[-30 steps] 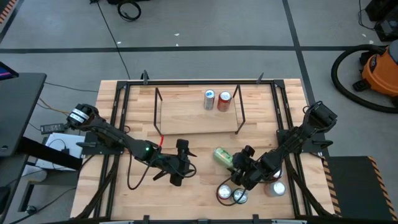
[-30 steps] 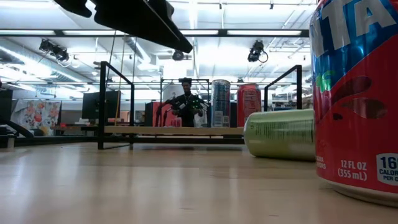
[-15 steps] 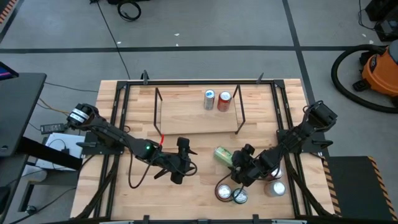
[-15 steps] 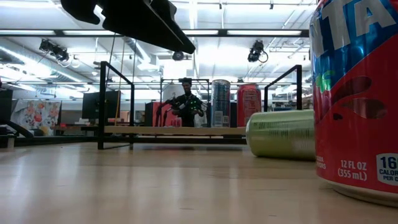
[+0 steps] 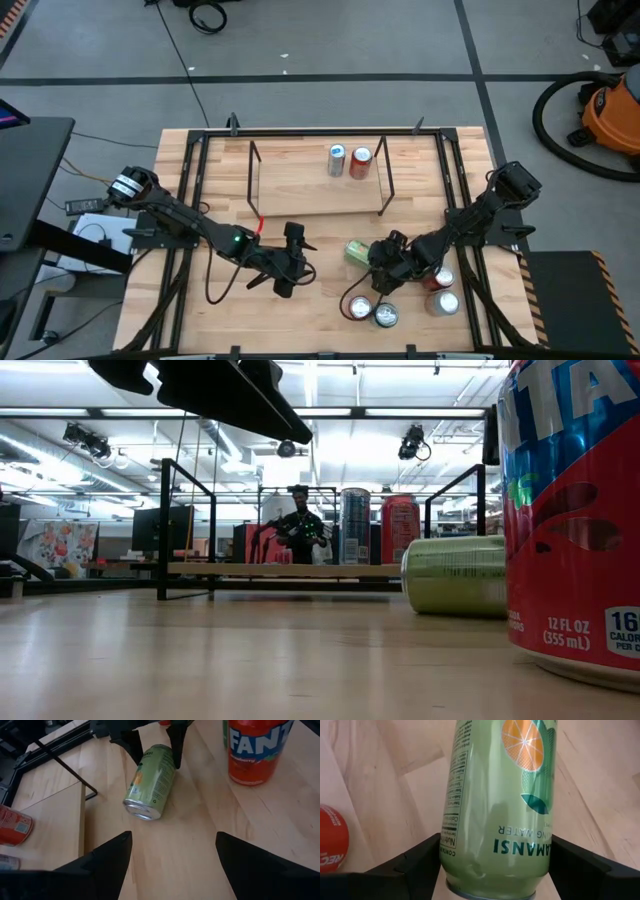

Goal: Place canned beverage on shelf
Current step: Put the light green soda can on the shelf

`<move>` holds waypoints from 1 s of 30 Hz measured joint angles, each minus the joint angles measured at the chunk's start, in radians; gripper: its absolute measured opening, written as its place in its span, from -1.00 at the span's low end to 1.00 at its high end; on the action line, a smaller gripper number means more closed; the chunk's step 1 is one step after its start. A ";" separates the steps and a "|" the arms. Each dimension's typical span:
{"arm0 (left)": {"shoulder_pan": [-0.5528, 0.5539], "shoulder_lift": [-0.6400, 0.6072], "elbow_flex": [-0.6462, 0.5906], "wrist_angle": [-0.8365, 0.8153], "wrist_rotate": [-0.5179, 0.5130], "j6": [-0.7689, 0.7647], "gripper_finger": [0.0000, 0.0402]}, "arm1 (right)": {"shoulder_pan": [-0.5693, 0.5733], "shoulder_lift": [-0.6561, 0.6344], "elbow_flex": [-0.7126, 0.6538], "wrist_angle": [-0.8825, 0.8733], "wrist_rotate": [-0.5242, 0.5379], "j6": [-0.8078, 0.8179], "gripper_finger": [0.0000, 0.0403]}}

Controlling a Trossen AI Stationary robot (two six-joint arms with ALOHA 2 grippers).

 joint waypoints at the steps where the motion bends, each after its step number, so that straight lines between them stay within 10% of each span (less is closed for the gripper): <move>1: 0.000 0.000 0.000 0.000 0.000 0.000 0.49 | -0.006 -0.007 0.001 -0.004 -0.018 -0.008 0.58; 19: 0.078 0.047 0.000 0.165 0.025 -0.002 0.52 | -0.155 -0.080 0.182 -0.168 -0.204 -0.144 0.58; 30: 0.119 0.091 0.001 0.273 0.127 0.133 0.97 | -0.191 -0.079 0.196 -0.146 -0.212 -0.174 0.58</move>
